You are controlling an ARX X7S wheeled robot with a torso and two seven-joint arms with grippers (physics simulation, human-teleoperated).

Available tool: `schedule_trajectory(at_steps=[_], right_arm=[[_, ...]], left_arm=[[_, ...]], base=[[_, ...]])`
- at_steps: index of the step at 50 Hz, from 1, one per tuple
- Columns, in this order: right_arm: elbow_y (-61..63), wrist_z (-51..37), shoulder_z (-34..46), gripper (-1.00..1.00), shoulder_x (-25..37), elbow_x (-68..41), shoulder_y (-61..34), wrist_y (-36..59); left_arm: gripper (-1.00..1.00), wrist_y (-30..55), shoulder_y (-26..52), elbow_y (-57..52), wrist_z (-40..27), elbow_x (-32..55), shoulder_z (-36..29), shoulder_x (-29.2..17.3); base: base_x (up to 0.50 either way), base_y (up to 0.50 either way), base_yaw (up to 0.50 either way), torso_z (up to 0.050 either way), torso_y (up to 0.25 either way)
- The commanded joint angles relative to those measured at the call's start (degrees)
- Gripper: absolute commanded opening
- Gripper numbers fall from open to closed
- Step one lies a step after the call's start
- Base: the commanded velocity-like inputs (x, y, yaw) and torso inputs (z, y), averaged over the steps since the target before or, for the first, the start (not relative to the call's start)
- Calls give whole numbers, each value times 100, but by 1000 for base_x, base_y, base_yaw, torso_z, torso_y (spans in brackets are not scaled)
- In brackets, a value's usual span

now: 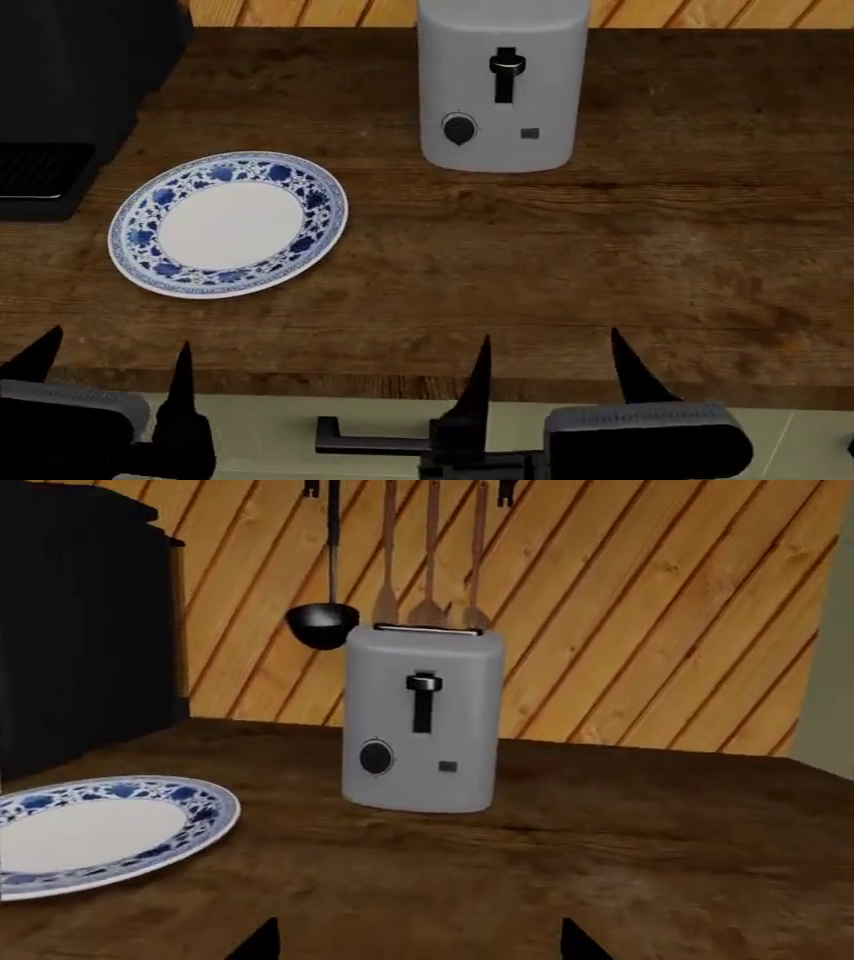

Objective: Place the toasted item on a plate.

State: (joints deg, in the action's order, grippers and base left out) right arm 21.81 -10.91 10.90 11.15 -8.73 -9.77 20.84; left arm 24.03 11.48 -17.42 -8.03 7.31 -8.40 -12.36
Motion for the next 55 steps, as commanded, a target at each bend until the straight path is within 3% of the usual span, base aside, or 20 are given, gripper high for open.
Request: schedule_trajectory(at_steps=[1,16,36,55], right_arm=[[591,17,27,100,198,-72,-1016,1154],[684,247,-48,100,468,-261,-2345,2100],[1188,240,168,100,575,-282,-2891,2683],[1176,271,157,100,578,-378,-2974,2639]], left_arm=[[100,950,1098,-233,149,138,40,-214],[100,1501,2582,304,391,220,-20,-361],[100,1634,2424,-23,305,289,117,-496],[100,1751,2396,-157,270,351,134,-547]], base=[[0,0,0,0,0],[0,0,0,0,0],[147,24,0,0,0],[150,27,0,0,0]])
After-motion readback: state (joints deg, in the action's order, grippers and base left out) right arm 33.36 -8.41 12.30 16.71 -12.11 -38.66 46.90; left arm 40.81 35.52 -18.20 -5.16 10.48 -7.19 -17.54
